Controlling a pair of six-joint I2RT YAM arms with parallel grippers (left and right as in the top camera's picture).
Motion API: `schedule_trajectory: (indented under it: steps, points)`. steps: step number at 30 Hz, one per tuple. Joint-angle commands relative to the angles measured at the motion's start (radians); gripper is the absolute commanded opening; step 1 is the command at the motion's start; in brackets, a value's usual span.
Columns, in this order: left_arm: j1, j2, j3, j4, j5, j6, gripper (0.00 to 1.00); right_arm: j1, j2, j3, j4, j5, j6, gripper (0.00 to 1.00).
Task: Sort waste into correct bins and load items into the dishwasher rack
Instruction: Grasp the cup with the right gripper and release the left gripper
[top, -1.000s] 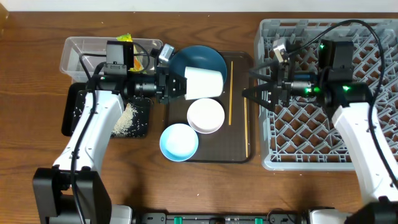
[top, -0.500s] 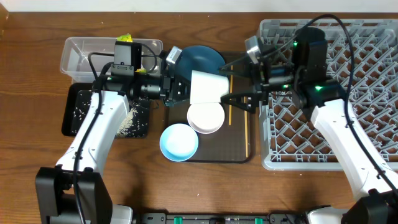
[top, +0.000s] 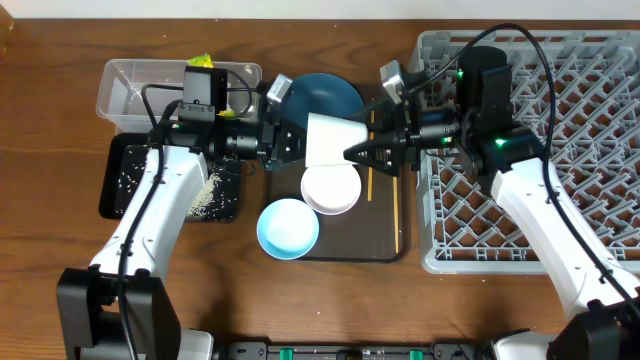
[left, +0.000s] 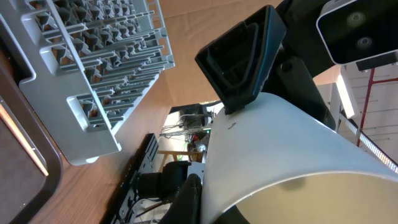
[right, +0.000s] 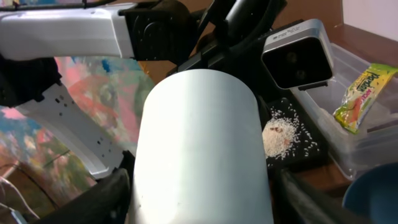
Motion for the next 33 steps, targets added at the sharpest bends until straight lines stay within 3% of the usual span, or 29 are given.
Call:
schedule_trajectory:
  steps: [1,5,10,15,17,25,30,33]
  points:
    - [0.0,-0.011,0.024,0.002,0.028,0.009,0.06,0.032,0.009,0.014,0.002,-0.006,-0.001,0.67]
    - [0.0,-0.011,0.024,0.003,0.028,0.01,0.06,0.038,0.009,0.013,-0.008,-0.006,-0.001,0.64]
    - [0.0,-0.011,0.024,0.003,0.028,0.013,0.06,0.038,0.009,0.006,-0.026,-0.006,-0.001,0.78]
    - [0.0,-0.011,0.024,0.003,0.028,0.017,0.06,0.038,0.009,-0.003,-0.029,-0.006,-0.002,0.79]
    - [0.0,-0.011,0.024,0.003,0.028,0.017,0.06,0.038,0.009,-0.003,-0.029,-0.006,-0.002,0.76]
    - [0.0,-0.011,0.024,0.003,0.028,0.017,0.09,0.038,0.009,-0.003,-0.028,-0.005,-0.001,0.43]
    - [0.0,-0.011,0.024,0.003,0.028,0.016,0.25,0.017,0.009,-0.003,-0.021,-0.005,0.024,0.4]
    - [0.0,-0.011,0.024,0.003,0.028,0.016,0.29,-0.039,0.008,-0.003,0.0,-0.005,0.082,0.39]
